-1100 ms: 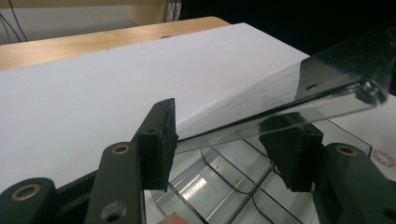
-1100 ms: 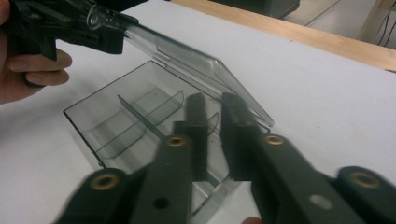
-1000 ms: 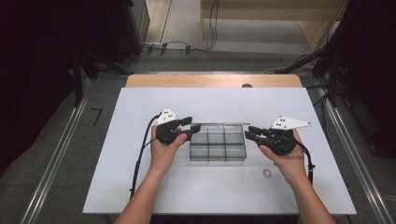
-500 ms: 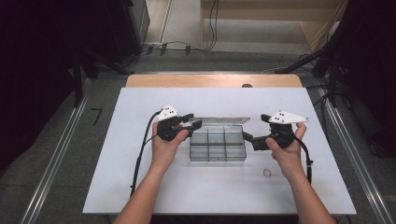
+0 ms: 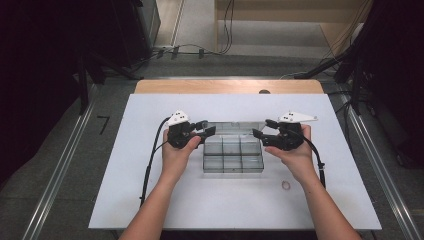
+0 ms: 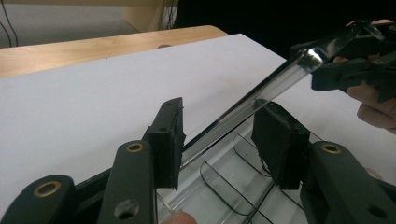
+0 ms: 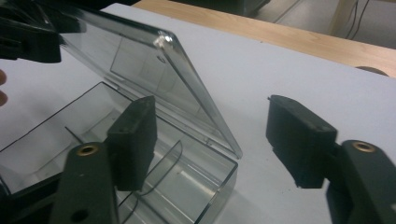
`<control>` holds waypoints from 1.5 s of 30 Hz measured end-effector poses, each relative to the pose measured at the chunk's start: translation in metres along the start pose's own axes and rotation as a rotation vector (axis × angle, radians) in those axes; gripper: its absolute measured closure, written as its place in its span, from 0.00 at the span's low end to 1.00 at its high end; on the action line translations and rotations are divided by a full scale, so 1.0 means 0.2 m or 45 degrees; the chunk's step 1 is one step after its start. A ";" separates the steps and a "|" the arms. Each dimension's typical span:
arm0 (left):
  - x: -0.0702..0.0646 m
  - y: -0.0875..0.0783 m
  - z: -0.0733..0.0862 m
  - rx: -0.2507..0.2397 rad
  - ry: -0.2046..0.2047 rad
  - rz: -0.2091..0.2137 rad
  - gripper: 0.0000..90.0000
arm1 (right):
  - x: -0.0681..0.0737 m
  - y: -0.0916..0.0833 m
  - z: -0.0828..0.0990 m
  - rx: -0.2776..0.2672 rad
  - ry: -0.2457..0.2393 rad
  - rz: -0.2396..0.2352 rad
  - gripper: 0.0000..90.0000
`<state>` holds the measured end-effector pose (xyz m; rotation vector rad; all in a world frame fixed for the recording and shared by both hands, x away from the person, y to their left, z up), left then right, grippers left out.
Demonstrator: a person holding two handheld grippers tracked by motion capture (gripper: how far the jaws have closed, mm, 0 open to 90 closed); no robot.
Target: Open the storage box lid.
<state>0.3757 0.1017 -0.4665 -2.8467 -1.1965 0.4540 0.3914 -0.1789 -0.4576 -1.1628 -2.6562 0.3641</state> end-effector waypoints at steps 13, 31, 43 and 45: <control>0.04 0.03 -0.01 -0.007 -0.040 -0.004 0.64 | -0.02 0.06 0.00 -0.007 0.033 -0.039 0.66; 0.11 0.08 -0.01 0.010 -0.103 -0.041 0.69 | -0.08 0.09 0.01 -0.034 0.056 -0.006 0.79; 0.16 0.13 0.01 0.045 -0.141 -0.075 0.70 | -0.13 0.15 0.00 -0.006 0.145 0.007 0.83; 0.17 0.14 0.01 0.048 -0.154 -0.083 0.71 | -0.13 0.17 -0.01 0.010 0.136 0.013 0.83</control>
Point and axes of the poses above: each handheld gripper's, and its own axes: y roughly forward along the jaws, z roughly out of its underside, x roughly to its left, the point moved 4 cm from there along y, roughly forward along the jaws, and after that the axes turned 13 degrees about -x, right-handed, at the moved point
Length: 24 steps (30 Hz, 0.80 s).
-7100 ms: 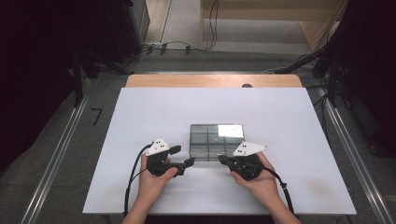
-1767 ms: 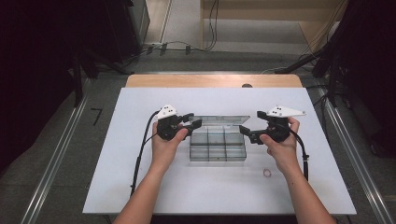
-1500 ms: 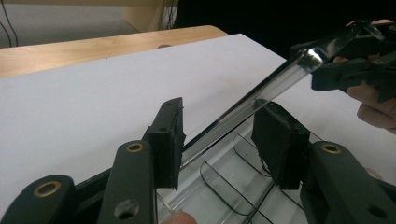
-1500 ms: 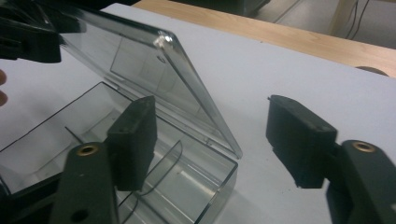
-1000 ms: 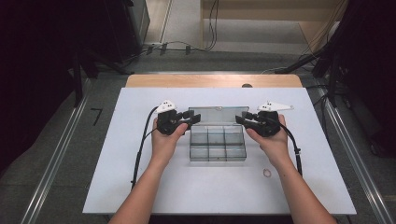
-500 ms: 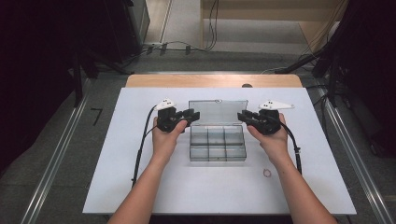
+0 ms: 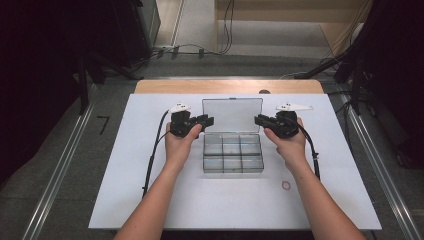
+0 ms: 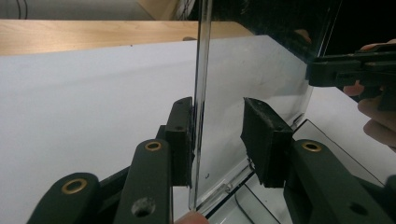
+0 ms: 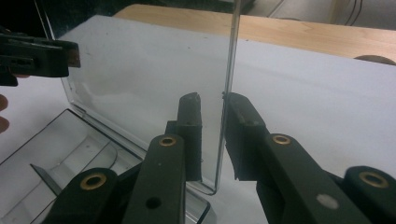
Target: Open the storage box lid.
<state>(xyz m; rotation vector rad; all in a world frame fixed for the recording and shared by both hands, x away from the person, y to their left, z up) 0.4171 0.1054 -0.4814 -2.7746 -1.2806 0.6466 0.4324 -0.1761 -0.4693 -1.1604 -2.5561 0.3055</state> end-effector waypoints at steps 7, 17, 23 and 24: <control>0.03 0.03 0.01 0.022 -0.032 -0.037 0.76 | -0.03 0.04 0.00 0.017 0.063 -0.016 0.83; 0.05 0.05 0.02 0.037 -0.100 -0.044 0.76 | -0.06 0.06 0.02 0.022 0.107 -0.036 0.81; 0.08 0.07 0.04 0.067 -0.115 -0.045 0.73 | -0.08 0.09 0.03 0.029 0.141 -0.042 0.79; 0.08 0.08 0.05 0.072 -0.119 -0.050 0.72 | -0.08 0.09 0.04 0.030 0.156 -0.040 0.79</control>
Point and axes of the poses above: each handheld gripper's, and its own axes: y roughly forward along the jaws, z roughly out of its underside, x roughly to its left, the point moved 4 cm from there along y, roughly forward along the jaws, and after that the axes turned 13 degrees about -x, right-handed, at the moved point
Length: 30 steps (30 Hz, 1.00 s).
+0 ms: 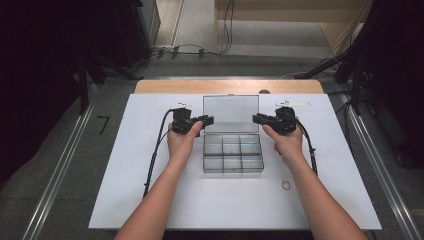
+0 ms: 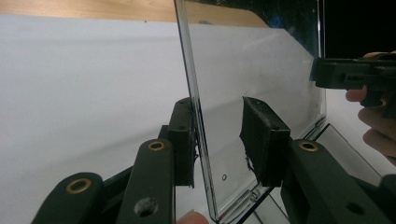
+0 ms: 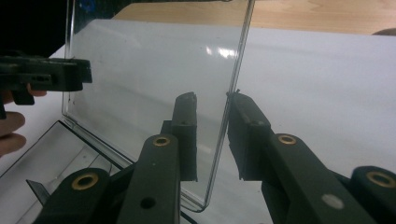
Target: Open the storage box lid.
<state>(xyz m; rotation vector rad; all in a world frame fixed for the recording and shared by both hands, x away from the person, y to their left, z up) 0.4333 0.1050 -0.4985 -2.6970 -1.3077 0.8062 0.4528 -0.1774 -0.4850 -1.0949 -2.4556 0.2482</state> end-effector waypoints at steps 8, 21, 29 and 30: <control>0.01 0.01 0.02 0.030 0.003 -0.020 0.69 | -0.01 0.02 0.01 0.016 0.022 0.009 0.77; 0.02 0.03 0.05 0.083 0.004 -0.054 0.60 | -0.04 0.06 0.05 0.066 0.086 -0.011 0.67; 0.02 0.04 0.06 0.101 0.035 -0.072 0.52 | -0.05 0.08 0.08 0.101 0.127 -0.014 0.62; 0.02 0.03 0.06 0.104 0.041 -0.074 0.51 | -0.05 0.08 0.08 0.105 0.124 -0.015 0.61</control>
Point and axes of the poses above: each handheld gripper's, and its own axes: y roughly forward along the jaws, z roughly out of its underside, x roughly to its left, the point moved 4 cm from there along y, roughly forward along the jaws, and after that the axes turned 13 degrees about -x, right-handed, at the moved point
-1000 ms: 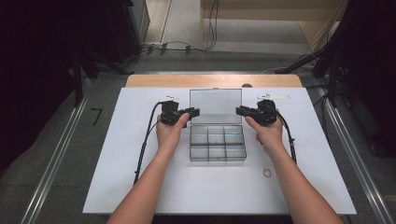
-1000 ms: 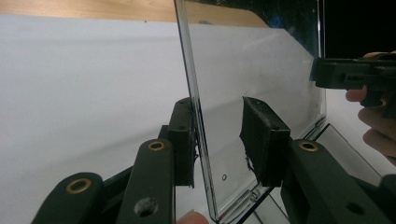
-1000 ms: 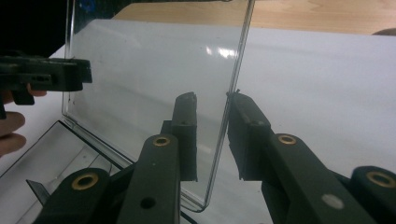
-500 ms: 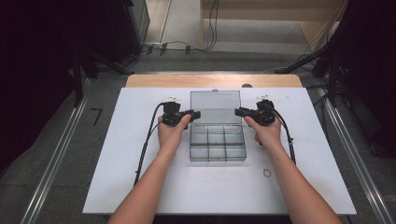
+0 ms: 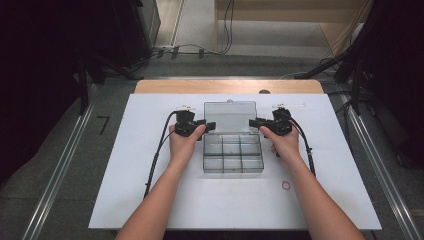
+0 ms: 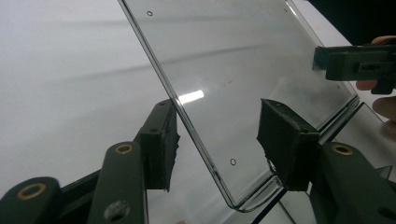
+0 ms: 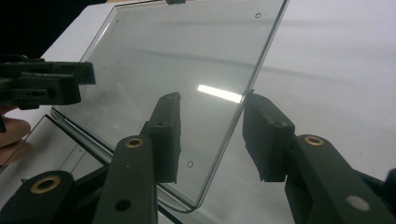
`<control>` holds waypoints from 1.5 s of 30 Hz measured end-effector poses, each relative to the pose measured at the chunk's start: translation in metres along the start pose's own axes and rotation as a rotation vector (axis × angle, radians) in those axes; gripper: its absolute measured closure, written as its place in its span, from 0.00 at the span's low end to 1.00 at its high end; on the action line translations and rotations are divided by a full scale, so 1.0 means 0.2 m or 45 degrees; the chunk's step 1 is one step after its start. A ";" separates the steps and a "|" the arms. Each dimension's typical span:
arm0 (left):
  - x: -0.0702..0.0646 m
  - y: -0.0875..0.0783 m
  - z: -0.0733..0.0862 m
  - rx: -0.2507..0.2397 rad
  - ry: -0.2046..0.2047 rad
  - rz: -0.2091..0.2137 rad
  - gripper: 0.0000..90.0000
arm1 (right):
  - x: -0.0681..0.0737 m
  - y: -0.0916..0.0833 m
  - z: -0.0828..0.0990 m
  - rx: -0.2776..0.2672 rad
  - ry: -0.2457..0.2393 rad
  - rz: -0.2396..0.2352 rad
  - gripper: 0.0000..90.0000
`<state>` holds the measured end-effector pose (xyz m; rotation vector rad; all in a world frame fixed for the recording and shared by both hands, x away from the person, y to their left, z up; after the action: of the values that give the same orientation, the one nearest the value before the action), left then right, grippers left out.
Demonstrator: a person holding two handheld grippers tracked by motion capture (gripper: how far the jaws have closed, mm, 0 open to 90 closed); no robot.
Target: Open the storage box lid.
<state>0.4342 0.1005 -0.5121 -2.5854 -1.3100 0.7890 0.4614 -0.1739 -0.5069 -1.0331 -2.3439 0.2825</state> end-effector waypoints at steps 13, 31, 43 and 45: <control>-0.04 -0.07 -0.03 -0.063 0.047 0.041 0.37 | 0.02 -0.04 -0.02 0.007 -0.045 -0.021 0.34; -0.19 -0.29 0.02 -0.130 0.149 0.208 0.11 | 0.13 -0.30 0.05 0.000 -0.296 0.003 0.06; -0.23 -0.42 0.11 -0.142 0.206 0.239 0.00 | 0.15 -0.46 0.14 -0.032 -0.372 0.026 0.00; -0.25 -0.44 0.12 -0.138 0.219 0.256 0.00 | 0.15 -0.48 0.16 -0.029 -0.381 0.043 0.00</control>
<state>0.3357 0.1131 -0.4830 -2.8304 -1.0858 0.5201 0.3688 -0.2161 -0.4822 -1.1068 -2.6012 0.4517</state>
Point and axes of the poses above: each handheld gripper's, and its own axes: y roughly forward along the jaws, z roughly out of its underside, x roughly to its left, the point moved 4 cm from there along y, roughly forward along the jaws, and after that the axes turned 13 degrees about -x, right-handed, at the moved point
